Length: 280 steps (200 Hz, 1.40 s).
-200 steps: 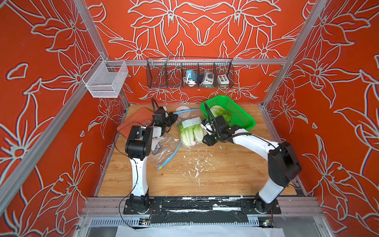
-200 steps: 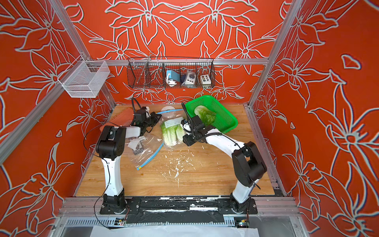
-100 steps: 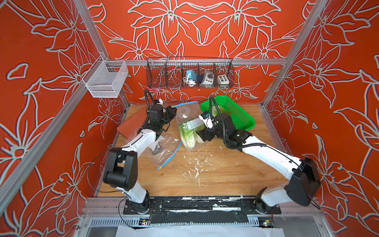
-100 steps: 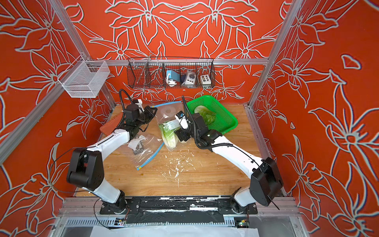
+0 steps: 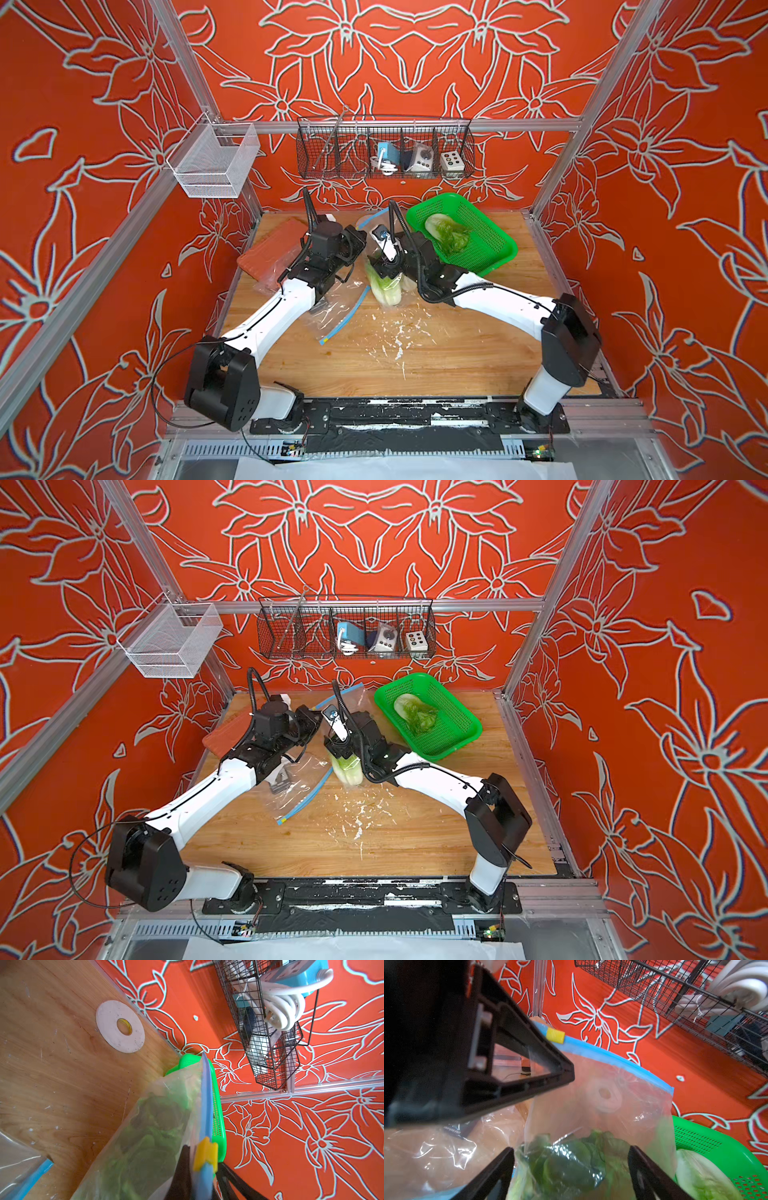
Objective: Open the zip-top bag and take out the chinese cabbages
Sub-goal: Adjust the zipper food storage bag at the center of the board.
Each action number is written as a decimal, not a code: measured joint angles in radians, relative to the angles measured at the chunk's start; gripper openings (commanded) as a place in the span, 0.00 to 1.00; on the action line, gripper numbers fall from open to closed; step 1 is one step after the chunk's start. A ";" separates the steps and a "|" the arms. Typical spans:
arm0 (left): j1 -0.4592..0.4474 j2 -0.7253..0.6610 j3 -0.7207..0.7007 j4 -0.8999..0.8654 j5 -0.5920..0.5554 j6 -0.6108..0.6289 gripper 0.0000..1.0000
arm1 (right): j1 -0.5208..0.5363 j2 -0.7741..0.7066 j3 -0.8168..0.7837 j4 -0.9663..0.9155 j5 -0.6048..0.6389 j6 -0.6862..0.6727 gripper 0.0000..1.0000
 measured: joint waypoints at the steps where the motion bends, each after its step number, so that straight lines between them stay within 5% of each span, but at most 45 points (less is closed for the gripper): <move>1: 0.000 0.000 0.000 0.000 0.001 -0.001 0.00 | 0.000 0.001 0.000 0.002 0.000 0.000 0.87; 50: -0.005 -0.029 -0.011 -0.010 0.039 -0.042 0.00 | 0.005 0.098 0.090 0.048 0.033 0.000 0.80; 81: -0.015 -0.050 -0.016 -0.010 0.055 -0.052 0.00 | 0.005 0.144 0.127 0.049 0.060 -0.013 0.38; 104: -0.027 -0.065 -0.021 -0.013 0.056 -0.049 0.23 | 0.005 0.144 0.126 0.048 0.080 -0.016 0.00; 121: -0.028 -0.082 -0.022 -0.018 0.050 -0.019 0.43 | 0.003 0.131 0.109 0.051 0.085 -0.022 0.00; 136: -0.028 -0.098 -0.023 -0.023 0.036 0.002 0.73 | -0.005 0.096 0.070 0.057 0.079 -0.021 0.00; 159: -0.027 -0.114 -0.023 -0.036 0.016 0.066 0.93 | -0.031 0.018 0.002 0.068 0.036 -0.021 0.00; 233: -0.028 -0.192 0.040 -0.019 -0.065 0.573 0.99 | -0.201 -0.266 -0.250 0.071 -0.382 0.076 0.00; 253: -0.027 -0.186 0.045 0.014 0.009 0.761 0.99 | -0.245 -0.345 -0.307 0.058 -0.477 0.103 0.00; 280: -0.027 -0.122 0.098 0.015 0.253 1.044 0.99 | -0.300 -0.461 -0.389 0.026 -0.589 0.113 0.00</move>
